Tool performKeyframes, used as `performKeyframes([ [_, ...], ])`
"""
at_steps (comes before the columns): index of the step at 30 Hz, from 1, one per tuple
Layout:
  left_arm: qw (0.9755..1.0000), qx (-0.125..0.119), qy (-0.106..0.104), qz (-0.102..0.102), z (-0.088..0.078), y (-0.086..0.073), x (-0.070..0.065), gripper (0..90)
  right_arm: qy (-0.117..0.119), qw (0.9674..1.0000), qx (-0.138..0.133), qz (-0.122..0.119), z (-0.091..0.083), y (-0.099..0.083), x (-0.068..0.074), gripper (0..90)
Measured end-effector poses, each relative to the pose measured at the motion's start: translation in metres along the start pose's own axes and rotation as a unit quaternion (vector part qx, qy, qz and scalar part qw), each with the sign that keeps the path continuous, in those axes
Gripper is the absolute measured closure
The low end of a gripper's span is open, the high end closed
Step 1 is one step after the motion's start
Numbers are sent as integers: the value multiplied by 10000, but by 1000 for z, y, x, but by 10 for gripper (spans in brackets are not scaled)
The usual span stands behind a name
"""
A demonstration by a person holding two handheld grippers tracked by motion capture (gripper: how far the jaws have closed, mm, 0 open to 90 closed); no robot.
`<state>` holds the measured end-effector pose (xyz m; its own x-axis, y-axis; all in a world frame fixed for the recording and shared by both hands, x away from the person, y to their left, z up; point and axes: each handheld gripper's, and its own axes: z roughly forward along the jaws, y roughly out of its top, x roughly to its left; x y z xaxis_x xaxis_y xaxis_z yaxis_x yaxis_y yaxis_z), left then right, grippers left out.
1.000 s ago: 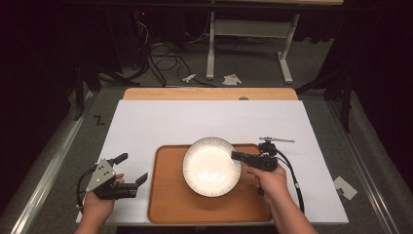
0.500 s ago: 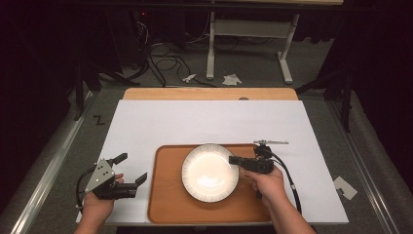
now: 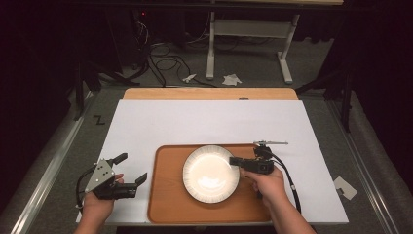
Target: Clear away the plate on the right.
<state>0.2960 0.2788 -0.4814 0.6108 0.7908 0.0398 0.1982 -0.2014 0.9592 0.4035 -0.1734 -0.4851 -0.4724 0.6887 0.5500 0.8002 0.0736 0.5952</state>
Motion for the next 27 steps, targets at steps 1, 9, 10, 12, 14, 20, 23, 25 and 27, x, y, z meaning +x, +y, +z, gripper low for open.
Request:
performKeyframes([
  [1,10000,-6,-2,-7,0,0,0,53,2,10000,3,-2,0,0,0,849],
  [9,10000,12,-11,1,0,0,0,53,-11,10000,56,46,2,0,-2,851],
  [10,10000,5,-8,1,0,0,0,53,-34,10000,67,32,2,0,-2,851],
  [12,10000,6,-8,1,0,0,0,53,-57,9999,81,42,2,-1,-2,850],
  [14,10000,7,-9,0,0,0,0,53,-111,9999,114,27,2,-1,-2,847],
  [20,10000,-1,-29,-10,1,0,-1,53,-258,9992,288,74,4,-2,-7,839],
  [23,10000,1,-30,-11,1,0,-1,53,-299,9990,330,66,5,-3,-9,837],
  [25,10000,1,-31,-11,1,0,0,52,-309,9988,366,85,6,-3,-10,835],
  [27,10000,1,-33,-11,1,0,0,52,-325,9986,411,110,6,-3,-11,833],
])
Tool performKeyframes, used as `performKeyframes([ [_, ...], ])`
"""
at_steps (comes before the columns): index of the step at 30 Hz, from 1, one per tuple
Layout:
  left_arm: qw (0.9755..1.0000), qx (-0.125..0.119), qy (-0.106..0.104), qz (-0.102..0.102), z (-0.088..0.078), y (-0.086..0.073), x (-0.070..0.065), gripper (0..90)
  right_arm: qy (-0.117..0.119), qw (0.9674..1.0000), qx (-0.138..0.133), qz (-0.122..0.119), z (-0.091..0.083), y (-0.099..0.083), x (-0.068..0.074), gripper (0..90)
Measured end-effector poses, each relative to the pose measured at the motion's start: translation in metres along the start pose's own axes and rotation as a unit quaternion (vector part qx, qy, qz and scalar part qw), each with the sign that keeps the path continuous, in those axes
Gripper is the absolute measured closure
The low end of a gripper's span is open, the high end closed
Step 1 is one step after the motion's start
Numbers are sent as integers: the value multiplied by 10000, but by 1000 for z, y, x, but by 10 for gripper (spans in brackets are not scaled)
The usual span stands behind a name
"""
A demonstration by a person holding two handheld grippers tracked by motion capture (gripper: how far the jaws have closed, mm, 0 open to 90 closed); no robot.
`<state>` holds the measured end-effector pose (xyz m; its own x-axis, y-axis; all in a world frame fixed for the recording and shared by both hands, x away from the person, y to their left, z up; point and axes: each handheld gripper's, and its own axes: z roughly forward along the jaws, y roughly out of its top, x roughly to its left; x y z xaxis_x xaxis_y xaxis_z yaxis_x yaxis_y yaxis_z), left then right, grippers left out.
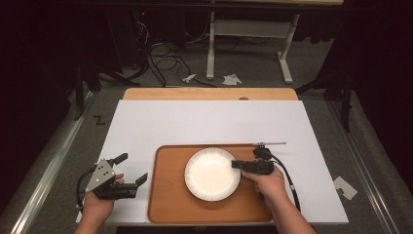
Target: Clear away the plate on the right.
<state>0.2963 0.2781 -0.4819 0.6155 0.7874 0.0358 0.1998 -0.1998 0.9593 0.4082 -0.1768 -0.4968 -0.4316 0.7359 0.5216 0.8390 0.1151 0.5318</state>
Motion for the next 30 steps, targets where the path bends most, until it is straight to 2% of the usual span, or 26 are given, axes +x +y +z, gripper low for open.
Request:
performKeyframes([
  [5,10000,3,-8,-5,0,0,0,53,-20,10000,81,-23,1,0,-2,819],
  [12,10000,4,-12,-8,0,0,0,52,-42,9998,187,-13,5,-2,-3,721],
  [19,10000,19,-14,7,0,0,0,50,-5,9998,204,-40,4,-2,-1,668],
  [30,10000,33,-33,6,1,0,-1,47,-128,9992,178,-332,2,-2,2,578],
])
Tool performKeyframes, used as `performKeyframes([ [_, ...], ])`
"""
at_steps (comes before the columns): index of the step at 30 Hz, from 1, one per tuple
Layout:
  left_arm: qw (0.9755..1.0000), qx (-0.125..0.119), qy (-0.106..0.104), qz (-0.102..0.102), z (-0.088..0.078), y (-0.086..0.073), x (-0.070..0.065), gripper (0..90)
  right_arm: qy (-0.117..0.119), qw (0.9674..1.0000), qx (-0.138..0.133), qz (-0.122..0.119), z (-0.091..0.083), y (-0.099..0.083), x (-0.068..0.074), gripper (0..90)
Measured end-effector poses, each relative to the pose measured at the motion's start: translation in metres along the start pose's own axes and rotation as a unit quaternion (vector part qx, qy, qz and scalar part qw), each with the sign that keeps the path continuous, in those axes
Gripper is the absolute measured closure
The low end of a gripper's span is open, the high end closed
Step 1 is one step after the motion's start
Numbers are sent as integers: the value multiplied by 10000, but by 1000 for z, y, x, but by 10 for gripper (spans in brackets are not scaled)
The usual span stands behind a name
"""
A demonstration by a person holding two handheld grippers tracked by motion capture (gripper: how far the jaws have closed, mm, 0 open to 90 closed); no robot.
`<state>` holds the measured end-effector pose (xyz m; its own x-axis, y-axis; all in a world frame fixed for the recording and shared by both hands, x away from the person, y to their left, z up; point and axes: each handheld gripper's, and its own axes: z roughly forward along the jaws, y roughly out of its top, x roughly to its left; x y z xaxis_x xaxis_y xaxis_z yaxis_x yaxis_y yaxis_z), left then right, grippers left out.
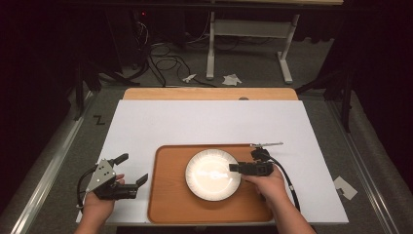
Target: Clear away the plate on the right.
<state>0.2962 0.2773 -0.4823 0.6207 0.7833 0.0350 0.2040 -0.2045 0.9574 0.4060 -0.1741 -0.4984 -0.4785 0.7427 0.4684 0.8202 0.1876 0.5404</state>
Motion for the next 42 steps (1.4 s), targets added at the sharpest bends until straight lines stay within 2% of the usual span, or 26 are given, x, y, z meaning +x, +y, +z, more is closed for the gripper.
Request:
performKeyframes([
  [2,10000,34,-5,13,1,0,0,46,-33,9998,-178,-64,-4,1,2,560],
  [4,10000,25,-1,5,1,-1,0,47,-62,9997,-227,-116,-6,1,3,545],
  [7,10000,56,-16,15,3,-1,-1,46,-74,9986,-499,-173,-13,4,4,513],
  [8,10000,74,-27,10,3,-1,-1,47,-56,9971,-725,-240,-21,6,5,485],
  [9,10000,74,-27,10,3,-1,-1,47,-56,9971,-725,-240,-21,6,5,485],
  [12,10000,73,-11,-5,3,-1,0,47,-129,9926,-1070,-566,-36,10,8,425],
  [13,10000,75,-7,-9,3,-1,0,47,-200,9904,-1169,-710,-42,12,8,382],
  [16,10000,73,2,-27,3,-2,0,47,-377,9871,-1301,-859,-59,14,5,238],
  [18,10000,82,-1,-26,4,-2,0,47,-655,9836,-1321,-1044,-69,11,3,134],
  [19,10000,83,2,-25,4,-2,0,47,-789,9826,-1307,-1053,-75,9,2,113],
  [21,9999,114,-3,-22,5,-2,0,47,-968,9771,-1508,-1145,-93,-2,-6,26],
  [22,9999,118,0,-24,6,-2,0,47,-968,9771,-1508,-1145,-93,-2,-6,26],
  [23,9999,134,1,-21,6,-2,0,47,-1025,9757,-1585,-1115,-98,-6,-9,16],
  [25,9999,152,2,-22,7,-2,-1,47,-1173,9717,-1679,-1180,-106,-15,-14,1],
  [26,9999,147,9,-23,7,-2,-1,47,-1248,9687,-1796,-1172,-112,-26,-21,0],
  [27,9999,153,1,-23,7,-2,-2,46,-1222,9678,-1875,-1154,-114,-31,-25,0],
  [29,9999,148,9,-15,7,-2,-3,46,-1188,9688,-1891,-1077,-115,-35,-28,0],
  [30,9999,138,4,-14,7,-2,-4,46,-1153,9710,-1847,-986,-115,-38,-30,0],
  [33,9999,137,-31,26,7,-1,-5,46,-1189,9693,-1927,-959,-113,-38,-34,0],
  [34,9999,149,-34,30,7,-1,-5,45,-1175,9706,-1882,-930,-110,-38,-34,1],
  [38,9999,147,4,-23,7,-2,-4,44,-1193,9706,-1786,-1082,-105,-38,-34,0],
  [42,9999,158,-13,20,7,-1,-5,44,-1248,9668,-1983,-1024,-108,-39,-37,0],
])
